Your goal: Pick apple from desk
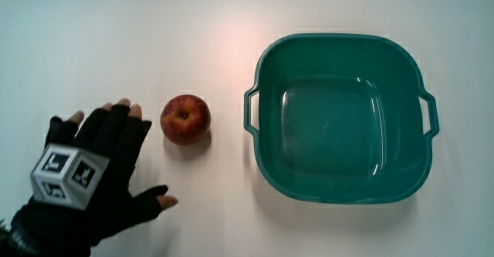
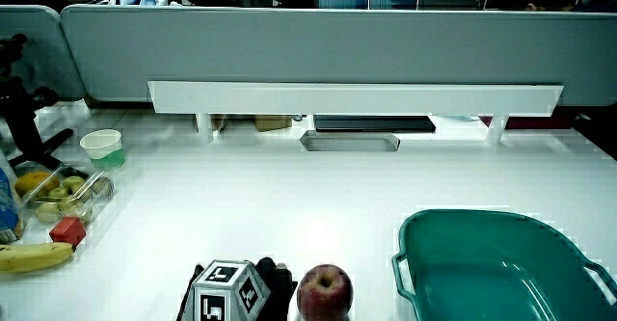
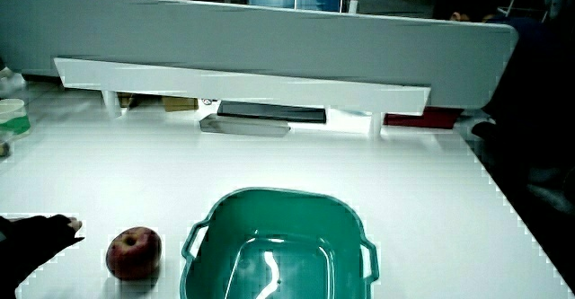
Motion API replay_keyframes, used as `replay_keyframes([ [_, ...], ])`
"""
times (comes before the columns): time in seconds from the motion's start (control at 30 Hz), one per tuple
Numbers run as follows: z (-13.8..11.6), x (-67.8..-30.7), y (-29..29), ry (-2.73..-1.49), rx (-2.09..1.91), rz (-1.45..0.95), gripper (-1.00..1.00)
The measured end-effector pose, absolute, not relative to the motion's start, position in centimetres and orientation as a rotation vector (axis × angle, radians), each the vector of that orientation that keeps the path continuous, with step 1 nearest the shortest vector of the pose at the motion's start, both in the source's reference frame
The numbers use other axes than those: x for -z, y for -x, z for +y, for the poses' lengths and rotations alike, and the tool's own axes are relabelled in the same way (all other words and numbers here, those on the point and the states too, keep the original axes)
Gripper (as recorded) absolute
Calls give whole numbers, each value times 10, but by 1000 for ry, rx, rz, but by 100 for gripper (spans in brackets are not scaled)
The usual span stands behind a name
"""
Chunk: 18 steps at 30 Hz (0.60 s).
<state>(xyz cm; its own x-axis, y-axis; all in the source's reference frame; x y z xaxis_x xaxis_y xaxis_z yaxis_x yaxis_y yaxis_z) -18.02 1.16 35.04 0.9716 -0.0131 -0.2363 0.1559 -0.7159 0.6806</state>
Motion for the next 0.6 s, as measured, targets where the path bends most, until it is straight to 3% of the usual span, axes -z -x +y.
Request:
replay_keyframes([
  [0.6, -30, -373, 157, -2294, 360, 179, 0],
])
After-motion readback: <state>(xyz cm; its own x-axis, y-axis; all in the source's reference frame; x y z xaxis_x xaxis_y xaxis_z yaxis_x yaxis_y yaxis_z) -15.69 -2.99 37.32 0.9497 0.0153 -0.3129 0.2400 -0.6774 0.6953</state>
